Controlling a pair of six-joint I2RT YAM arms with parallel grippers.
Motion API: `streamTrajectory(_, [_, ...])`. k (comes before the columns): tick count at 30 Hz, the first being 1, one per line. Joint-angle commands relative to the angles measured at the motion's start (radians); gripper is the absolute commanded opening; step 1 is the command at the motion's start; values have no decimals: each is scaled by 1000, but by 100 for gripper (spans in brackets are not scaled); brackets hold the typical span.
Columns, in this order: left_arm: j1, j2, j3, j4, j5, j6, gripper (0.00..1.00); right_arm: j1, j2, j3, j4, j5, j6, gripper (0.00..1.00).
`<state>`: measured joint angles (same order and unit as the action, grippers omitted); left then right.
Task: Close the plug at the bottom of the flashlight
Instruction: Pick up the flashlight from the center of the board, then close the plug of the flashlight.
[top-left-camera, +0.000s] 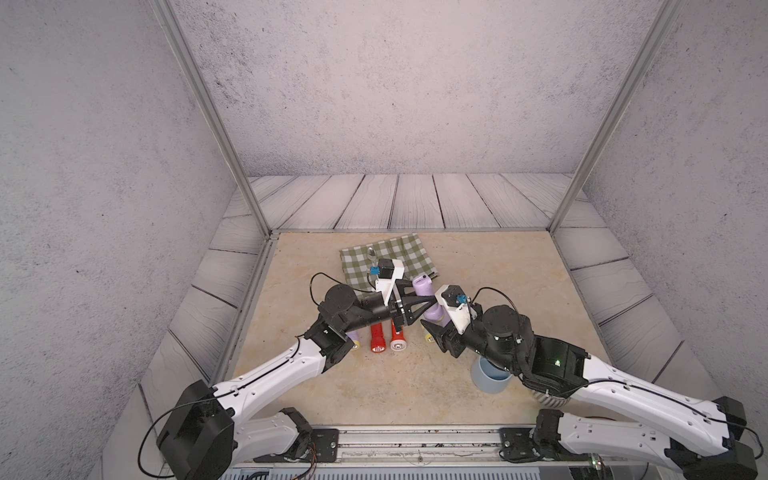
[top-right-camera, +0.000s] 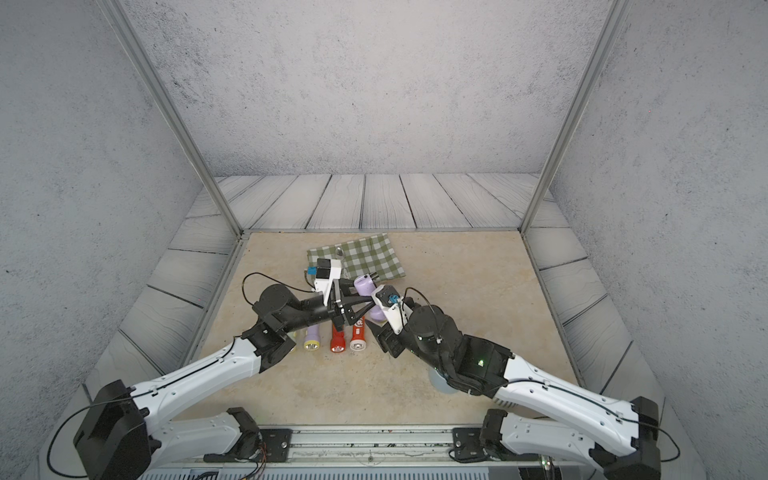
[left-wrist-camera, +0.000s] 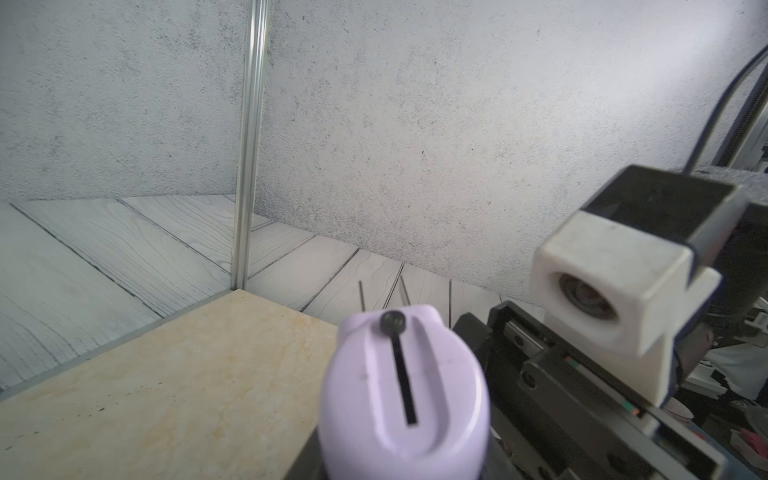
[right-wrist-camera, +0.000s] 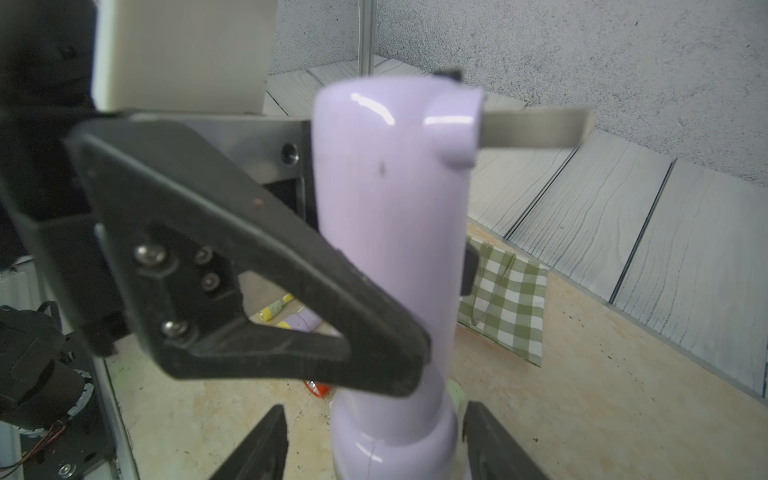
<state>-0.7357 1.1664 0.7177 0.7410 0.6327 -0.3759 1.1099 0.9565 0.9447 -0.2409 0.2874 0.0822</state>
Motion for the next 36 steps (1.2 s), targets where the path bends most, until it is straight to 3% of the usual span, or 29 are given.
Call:
streamTrajectory(1, [-4,-63,-26,-49,-81,142,3,2,-25,-12,4,18,18,69])
streamTrajectory(8, [-4,-162,-78,-200,-200,323,0,2,-61,-7,-103,26,11,67])
streamTrajectory(14, [-4,-188,-84,-311,-241,413,0,4,25,128,-239,67,-64,63])
streamTrajectory(24, [-3,-195,-98,-340,-255,427,0,26,190,344,-280,40,-193,52])
streamTrajectory(36, [-3,-194,-98,-358,-269,436,0,30,297,432,-277,-28,-171,57])
